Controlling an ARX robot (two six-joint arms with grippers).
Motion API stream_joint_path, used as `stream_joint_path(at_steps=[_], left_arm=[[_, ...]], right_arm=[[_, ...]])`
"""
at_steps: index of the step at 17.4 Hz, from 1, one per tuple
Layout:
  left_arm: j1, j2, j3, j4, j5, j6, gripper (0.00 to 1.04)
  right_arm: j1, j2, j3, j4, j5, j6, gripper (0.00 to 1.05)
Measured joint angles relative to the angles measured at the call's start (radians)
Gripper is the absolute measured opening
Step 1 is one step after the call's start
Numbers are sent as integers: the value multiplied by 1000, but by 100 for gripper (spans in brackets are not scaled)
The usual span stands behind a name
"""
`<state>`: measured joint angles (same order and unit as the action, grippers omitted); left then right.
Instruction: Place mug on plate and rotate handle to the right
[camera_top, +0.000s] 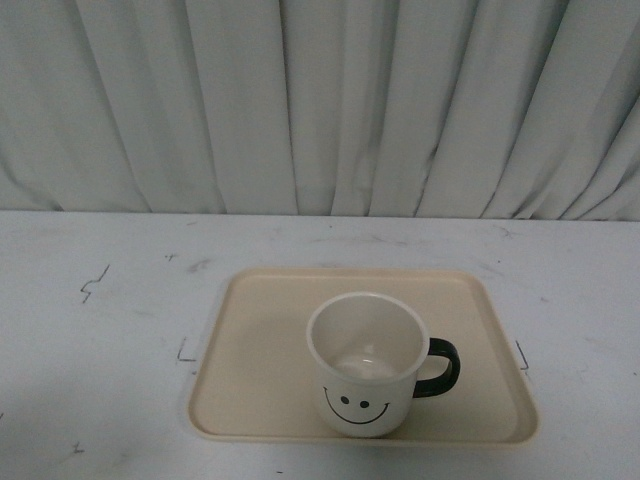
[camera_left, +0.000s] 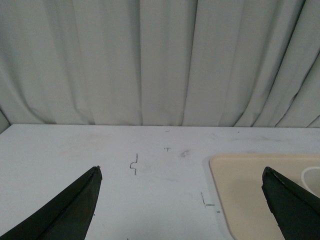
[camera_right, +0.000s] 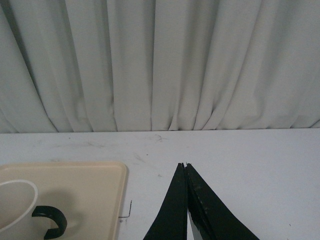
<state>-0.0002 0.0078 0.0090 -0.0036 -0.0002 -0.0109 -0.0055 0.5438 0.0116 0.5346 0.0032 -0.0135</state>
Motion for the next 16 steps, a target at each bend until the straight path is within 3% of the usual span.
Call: stream_joint_path(at_steps=[16], left_arm=[[0, 0, 0, 0, 0, 0, 98]], right_arm=[[0, -363, 0, -351, 0, 0, 2]])
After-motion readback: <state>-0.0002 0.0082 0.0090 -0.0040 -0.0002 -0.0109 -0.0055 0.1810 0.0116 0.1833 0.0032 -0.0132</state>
